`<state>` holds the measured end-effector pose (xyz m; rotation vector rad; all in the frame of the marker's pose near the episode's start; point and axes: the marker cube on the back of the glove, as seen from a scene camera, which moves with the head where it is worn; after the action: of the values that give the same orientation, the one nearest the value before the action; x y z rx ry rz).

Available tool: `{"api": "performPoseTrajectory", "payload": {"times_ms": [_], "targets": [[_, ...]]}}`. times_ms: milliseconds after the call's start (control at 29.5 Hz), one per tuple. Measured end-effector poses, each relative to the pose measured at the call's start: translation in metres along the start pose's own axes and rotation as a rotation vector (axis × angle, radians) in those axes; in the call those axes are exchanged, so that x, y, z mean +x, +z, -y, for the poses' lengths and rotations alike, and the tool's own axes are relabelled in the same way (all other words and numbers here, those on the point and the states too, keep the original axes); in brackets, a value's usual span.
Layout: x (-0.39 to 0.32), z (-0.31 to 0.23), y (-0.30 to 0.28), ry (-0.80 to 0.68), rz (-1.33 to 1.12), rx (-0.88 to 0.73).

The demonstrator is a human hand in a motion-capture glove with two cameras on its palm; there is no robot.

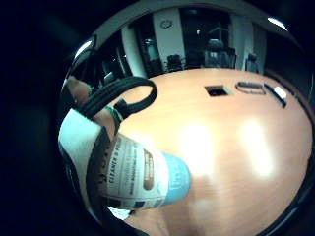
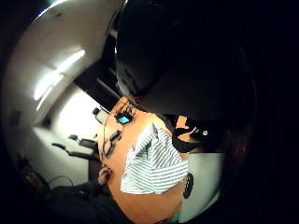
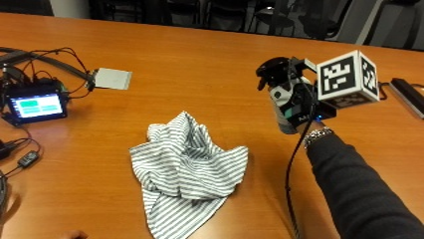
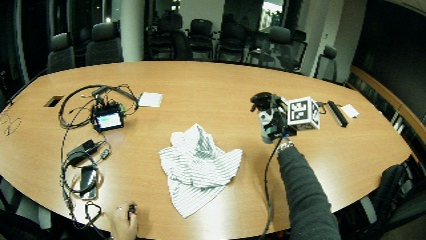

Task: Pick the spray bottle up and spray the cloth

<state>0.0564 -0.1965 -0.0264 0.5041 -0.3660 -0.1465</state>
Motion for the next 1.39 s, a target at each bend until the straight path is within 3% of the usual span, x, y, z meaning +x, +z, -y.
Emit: {"api": "performPoseTrajectory", "payload": {"times_ms": [305, 746, 1119, 1391], "targets": [[-0.083, 0.008, -0.005, -0.439, -0.415, -0.155], [-0.122, -0.046, 0.050, -0.874, -0.889, -0.298], [-0.113, -0.080, 0.091, -0.972, -0.920, -0.388], [-0.114, -0.068, 0.081, -0.875, -0.857, -0.399]]}}
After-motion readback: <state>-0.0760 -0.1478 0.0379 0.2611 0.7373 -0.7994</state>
